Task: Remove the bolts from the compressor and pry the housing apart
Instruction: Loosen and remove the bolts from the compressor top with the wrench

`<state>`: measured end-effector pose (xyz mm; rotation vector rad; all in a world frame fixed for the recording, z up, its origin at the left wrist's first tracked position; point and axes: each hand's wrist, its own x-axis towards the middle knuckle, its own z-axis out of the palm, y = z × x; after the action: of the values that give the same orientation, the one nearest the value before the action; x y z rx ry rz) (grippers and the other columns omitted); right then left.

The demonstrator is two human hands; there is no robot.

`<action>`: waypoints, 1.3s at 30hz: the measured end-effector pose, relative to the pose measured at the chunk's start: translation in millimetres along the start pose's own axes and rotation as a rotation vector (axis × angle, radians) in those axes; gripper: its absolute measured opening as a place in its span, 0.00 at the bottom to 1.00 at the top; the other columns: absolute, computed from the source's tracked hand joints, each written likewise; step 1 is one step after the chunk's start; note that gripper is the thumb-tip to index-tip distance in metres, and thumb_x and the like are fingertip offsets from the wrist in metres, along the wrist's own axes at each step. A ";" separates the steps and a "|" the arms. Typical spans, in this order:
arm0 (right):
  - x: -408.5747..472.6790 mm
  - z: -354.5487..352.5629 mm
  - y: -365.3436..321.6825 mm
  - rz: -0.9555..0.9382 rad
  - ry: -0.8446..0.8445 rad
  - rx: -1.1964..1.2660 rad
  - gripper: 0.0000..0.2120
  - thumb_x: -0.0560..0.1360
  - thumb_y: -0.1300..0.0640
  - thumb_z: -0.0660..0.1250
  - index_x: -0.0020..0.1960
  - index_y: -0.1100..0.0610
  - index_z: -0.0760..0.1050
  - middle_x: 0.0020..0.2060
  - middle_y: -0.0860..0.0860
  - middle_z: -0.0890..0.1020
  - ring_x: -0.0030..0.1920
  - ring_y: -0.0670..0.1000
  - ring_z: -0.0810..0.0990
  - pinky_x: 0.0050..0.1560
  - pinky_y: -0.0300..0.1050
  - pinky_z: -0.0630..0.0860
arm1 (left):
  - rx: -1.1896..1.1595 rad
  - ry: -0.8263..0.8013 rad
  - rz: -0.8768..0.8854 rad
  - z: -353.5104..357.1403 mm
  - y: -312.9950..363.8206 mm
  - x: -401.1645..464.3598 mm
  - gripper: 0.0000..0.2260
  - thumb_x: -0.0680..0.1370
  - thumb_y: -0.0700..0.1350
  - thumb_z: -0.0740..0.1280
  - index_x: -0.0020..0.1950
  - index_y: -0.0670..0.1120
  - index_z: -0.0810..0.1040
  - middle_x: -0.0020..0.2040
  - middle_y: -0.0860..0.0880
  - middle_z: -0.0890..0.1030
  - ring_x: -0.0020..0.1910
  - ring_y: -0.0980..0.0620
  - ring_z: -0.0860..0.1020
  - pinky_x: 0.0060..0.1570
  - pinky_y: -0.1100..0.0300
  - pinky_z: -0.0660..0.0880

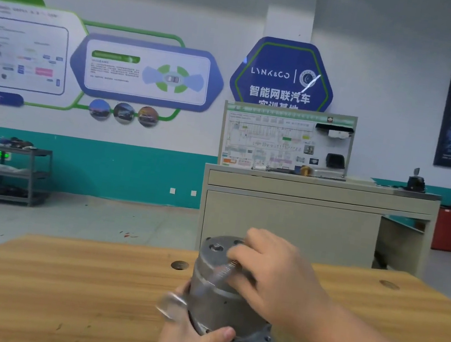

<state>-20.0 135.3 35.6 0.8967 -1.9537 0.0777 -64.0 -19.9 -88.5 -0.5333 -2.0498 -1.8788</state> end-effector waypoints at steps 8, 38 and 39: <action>-44.4 5.9 41.6 1.229 0.387 1.382 0.17 0.77 0.49 0.62 0.38 0.58 0.81 0.22 0.51 0.69 0.22 0.48 0.67 0.24 0.41 0.63 | 0.007 -0.091 -0.056 -5.5 2.4 0.6 0.55 0.45 0.66 0.79 0.67 0.55 0.60 0.66 0.52 0.71 0.65 0.55 0.73 0.65 0.51 0.72; 25.6 20.2 77.7 1.557 0.186 1.596 0.13 0.81 0.54 0.61 0.38 0.57 0.70 0.18 0.47 0.67 0.17 0.44 0.63 0.16 0.35 0.60 | 0.483 -0.091 0.075 24.4 126.0 50.4 0.02 0.75 0.51 0.71 0.44 0.54 0.83 0.41 0.58 0.84 0.43 0.62 0.81 0.47 0.65 0.78; 27.3 16.5 76.2 1.552 0.218 1.657 0.13 0.81 0.55 0.61 0.38 0.57 0.70 0.19 0.47 0.68 0.17 0.43 0.64 0.16 0.35 0.60 | 0.369 -0.069 0.071 24.8 129.1 49.5 0.02 0.75 0.49 0.72 0.43 0.52 0.82 0.39 0.56 0.85 0.41 0.61 0.81 0.42 0.68 0.77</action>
<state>-86.8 169.0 70.7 -0.0944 -1.5589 2.7124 -46.6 17.1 45.9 -0.5692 -2.3152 -1.4114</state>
